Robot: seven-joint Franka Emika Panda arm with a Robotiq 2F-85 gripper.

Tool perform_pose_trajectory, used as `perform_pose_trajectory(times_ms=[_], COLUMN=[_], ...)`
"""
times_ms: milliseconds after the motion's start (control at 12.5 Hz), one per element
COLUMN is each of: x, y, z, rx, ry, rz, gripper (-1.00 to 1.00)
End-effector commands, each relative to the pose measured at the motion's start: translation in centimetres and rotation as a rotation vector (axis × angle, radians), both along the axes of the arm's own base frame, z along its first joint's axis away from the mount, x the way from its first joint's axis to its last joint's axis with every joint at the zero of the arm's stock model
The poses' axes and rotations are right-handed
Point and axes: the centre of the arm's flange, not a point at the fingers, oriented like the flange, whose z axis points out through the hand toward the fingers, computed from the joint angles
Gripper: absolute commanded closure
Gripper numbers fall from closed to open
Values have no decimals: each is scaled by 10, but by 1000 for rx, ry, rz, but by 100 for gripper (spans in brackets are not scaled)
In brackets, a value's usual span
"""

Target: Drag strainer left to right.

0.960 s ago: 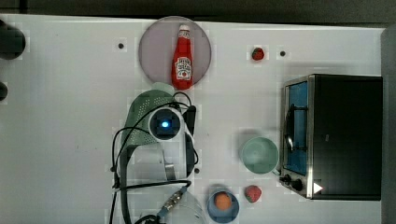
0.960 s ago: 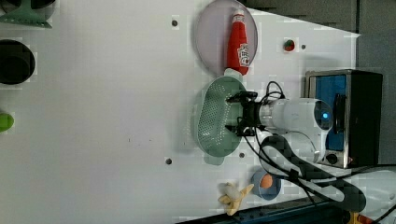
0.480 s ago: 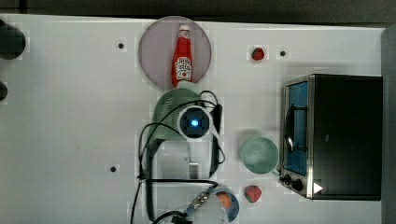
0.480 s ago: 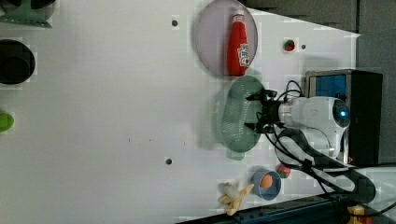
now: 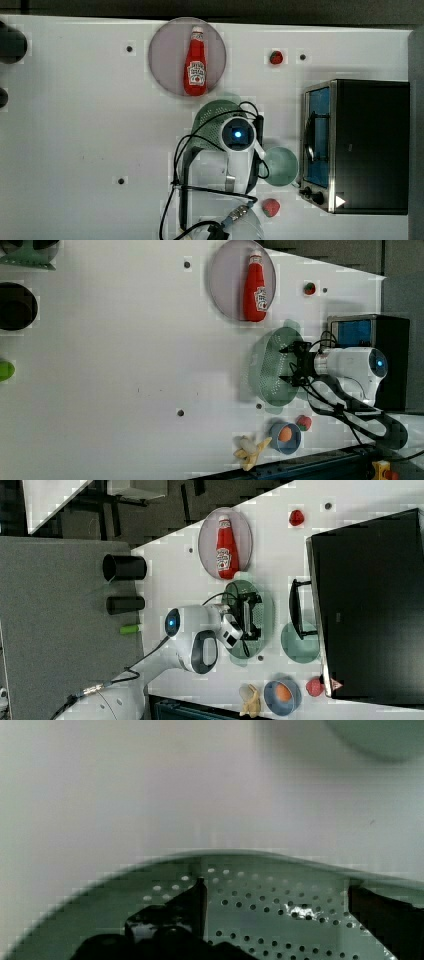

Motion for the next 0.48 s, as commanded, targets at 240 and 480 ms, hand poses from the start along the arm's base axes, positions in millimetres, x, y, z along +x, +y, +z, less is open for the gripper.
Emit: perform_pose_trajectory(times_ms=[240,480], x=[1,13], y=[-28,3], z=[13,46], rx=[-13,21], ry=[-19,-47], rz=[80,266], gripper=[-100,-100])
